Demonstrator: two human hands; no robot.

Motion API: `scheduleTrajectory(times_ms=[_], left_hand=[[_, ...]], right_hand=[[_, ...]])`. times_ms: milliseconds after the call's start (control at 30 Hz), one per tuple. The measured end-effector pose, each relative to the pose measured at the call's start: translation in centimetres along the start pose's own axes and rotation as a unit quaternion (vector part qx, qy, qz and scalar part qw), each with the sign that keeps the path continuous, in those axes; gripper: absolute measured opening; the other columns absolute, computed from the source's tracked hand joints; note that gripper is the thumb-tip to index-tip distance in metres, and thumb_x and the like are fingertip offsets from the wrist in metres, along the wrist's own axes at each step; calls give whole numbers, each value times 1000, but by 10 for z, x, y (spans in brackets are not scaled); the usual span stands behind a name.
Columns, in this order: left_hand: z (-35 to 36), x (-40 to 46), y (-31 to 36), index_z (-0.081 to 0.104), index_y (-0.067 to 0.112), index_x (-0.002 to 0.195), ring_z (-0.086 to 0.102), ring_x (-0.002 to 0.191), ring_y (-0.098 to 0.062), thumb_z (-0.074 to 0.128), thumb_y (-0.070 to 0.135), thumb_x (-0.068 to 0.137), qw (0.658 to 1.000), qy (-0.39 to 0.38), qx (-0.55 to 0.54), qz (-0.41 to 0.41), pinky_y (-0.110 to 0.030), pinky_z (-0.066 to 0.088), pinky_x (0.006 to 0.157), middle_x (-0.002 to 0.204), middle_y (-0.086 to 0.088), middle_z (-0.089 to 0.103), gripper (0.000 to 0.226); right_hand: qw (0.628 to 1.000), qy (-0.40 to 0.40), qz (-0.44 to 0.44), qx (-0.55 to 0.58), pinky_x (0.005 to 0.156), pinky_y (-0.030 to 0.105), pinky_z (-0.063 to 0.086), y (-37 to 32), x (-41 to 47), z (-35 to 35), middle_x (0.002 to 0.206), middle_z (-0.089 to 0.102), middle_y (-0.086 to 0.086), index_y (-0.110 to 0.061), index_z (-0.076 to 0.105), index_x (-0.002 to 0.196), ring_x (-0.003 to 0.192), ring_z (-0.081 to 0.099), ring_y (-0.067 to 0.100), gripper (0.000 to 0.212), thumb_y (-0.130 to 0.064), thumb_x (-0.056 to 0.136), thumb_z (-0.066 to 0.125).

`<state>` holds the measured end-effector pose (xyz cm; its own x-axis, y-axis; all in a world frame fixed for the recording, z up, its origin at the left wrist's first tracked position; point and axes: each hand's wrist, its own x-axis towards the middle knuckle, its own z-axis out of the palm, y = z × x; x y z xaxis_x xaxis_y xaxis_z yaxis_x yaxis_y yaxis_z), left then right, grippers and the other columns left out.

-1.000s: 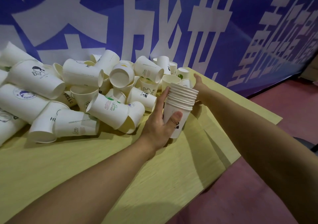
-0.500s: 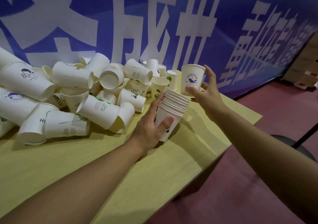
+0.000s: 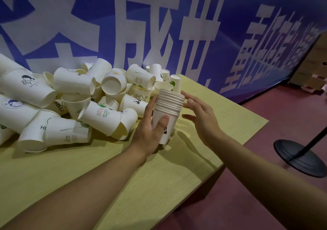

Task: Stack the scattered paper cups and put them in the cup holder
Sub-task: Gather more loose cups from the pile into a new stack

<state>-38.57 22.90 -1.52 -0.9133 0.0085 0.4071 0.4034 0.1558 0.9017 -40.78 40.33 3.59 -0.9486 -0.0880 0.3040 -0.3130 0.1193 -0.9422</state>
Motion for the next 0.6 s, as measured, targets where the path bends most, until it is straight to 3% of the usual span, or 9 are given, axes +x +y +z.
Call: scheduleTrajectory(times_ms=[100,200,333,467,533,600], left_hand=[[1,2,-2,20,58,148,57,122,1,47,70,84,999,29,-19,3,-28,52,98,146,12,50,71],[-1,8,-6,23,44,152,66,107,-7,47,67,84,995,84,-57,1,-28,56,85,137,6,58,75],[-3,9,-4,27,41,148,69,88,0,46,50,92,982,144,-121,-15,-20,54,69,122,12,62,61],[-4,9,-4,26,47,144,70,86,-3,45,49,91,979,151,-136,-21,-21,55,65,120,9,63,56],[-4,11,-6,27,47,145,70,88,-7,46,49,91,979,151,-137,-24,-24,56,67,122,7,63,57],[-2,11,-5,27,42,147,69,87,1,46,47,91,979,149,-138,-24,-20,54,68,119,12,62,60]], right_hand=[[999,35,10,-9,95,37,55,5,21,2,138,58,-4,-36,58,133,120,57,15,33,-25,104,48],[993,63,49,-83,93,37,56,19,59,12,140,52,-1,-34,41,147,116,58,16,59,-18,95,66],[984,33,90,-147,99,42,52,43,100,33,150,44,1,-37,28,152,130,48,25,87,-19,85,80],[989,4,98,-113,95,33,43,57,120,49,155,39,2,-34,21,155,136,43,24,95,-18,83,82],[990,13,95,-106,98,33,44,62,126,54,151,43,2,-33,23,155,132,46,20,93,-18,84,82],[991,33,83,-100,99,36,51,66,127,55,144,50,2,-31,29,152,126,52,20,88,-20,83,82]])
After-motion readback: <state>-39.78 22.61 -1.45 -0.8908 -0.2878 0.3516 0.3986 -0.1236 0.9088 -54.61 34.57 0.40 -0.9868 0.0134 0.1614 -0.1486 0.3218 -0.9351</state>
